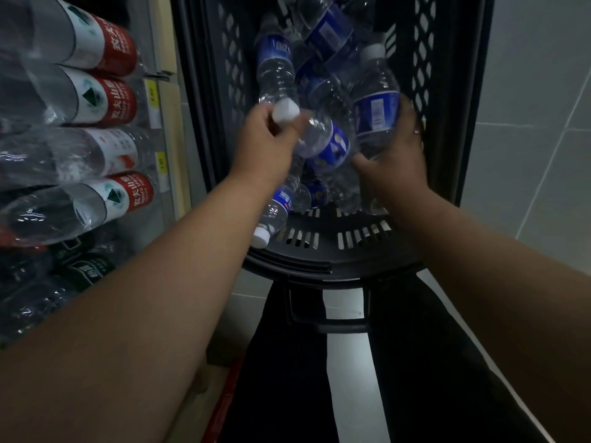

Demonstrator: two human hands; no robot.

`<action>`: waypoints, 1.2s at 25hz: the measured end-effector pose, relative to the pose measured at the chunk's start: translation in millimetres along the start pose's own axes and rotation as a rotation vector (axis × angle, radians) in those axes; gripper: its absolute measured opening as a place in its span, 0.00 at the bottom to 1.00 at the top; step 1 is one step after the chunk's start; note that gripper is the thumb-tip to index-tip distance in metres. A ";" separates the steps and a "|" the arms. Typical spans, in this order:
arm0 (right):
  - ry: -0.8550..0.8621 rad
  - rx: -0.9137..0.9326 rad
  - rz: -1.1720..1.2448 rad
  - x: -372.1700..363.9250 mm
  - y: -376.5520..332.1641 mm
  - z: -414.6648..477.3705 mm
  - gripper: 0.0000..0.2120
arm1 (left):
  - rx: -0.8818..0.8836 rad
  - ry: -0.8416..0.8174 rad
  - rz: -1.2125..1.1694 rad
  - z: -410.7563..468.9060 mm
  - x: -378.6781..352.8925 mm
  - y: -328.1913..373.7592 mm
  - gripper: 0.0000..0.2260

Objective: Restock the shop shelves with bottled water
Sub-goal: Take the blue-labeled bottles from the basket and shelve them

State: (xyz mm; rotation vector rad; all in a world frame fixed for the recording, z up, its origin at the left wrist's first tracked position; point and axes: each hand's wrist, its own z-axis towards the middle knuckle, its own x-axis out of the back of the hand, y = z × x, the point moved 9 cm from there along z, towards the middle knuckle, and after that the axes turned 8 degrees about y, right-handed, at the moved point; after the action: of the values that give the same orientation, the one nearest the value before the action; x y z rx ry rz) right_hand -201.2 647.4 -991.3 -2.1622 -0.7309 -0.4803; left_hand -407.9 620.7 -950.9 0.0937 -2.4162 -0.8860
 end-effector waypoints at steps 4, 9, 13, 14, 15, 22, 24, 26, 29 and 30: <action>-0.034 0.062 0.061 -7.4 -0.1 1.8 0.41 | 0.020 0.169 -0.338 29.1 1.1 36.0 0.08; -0.015 -0.042 0.197 -14.4 4.6 12.8 0.41 | 0.077 -0.031 -0.141 49.9 -47.9 22.6 0.19; -0.029 -0.122 0.268 -17.3 4.7 26.9 0.41 | -0.108 -0.224 0.326 44.0 -77.6 19.4 0.32; -0.042 -0.133 0.262 -18.5 4.1 27.8 0.41 | -0.115 -0.190 0.336 41.3 -76.4 20.8 0.33; -0.050 -0.139 0.261 -19.5 4.4 28.1 0.41 | -0.111 -0.126 0.276 36.2 -71.7 20.0 0.32; -0.105 -0.111 0.312 -19.7 5.6 23.6 0.42 | 0.185 -0.065 0.277 -16.5 -66.2 -70.9 0.25; -0.119 -0.118 0.342 -19.5 7.0 22.6 0.42 | 0.268 -0.148 0.146 -1.4 -75.5 -72.8 0.23; -0.133 -0.132 0.349 -18.6 9.6 21.4 0.41 | 0.287 -0.151 0.082 8.6 -75.3 -73.7 0.20; -0.149 -0.149 0.333 -19.2 11.6 18.9 0.39 | 0.341 -0.195 0.016 4.3 -72.3 -81.7 0.19; -0.157 -0.153 0.327 -19.4 10.5 17.6 0.39 | 0.377 -0.228 -0.012 1.0 -72.4 -84.7 0.18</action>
State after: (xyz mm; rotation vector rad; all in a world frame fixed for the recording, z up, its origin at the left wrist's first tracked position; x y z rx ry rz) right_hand -207.7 649.0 -1018.8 -2.4260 -0.4194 -0.2012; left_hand -357.8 573.1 -1038.3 0.1557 -2.7741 -0.4556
